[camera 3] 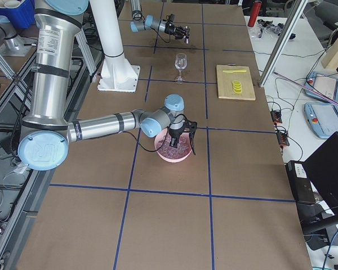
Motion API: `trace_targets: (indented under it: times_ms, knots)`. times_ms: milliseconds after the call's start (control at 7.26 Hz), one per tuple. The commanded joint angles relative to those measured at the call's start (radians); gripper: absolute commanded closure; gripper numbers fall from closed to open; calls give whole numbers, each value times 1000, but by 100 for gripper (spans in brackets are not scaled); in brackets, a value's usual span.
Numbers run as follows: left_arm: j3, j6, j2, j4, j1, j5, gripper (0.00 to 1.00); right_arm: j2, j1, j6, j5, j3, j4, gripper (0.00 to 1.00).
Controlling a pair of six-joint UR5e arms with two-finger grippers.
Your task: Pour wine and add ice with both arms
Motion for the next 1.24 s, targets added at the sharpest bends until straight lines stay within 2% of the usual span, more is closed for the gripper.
trace_targets:
  times_ms: [0, 275, 551, 1101]
  knots:
    - [0, 0, 0, -1, 0, -4, 100, -1, 5, -4, -4, 14, 3, 100]
    - [12, -4, -2, -3, 0, -6, 100, -17, 14, -1, -3, 101, 1, 100]
    - [67, -120, -2, -6, 1, -5, 100, -27, 37, 3, 0, 164, 0, 100]
    - [139, -273, 34, -32, 3, -3, 100, -24, 40, 8, -1, 210, 1, 100]
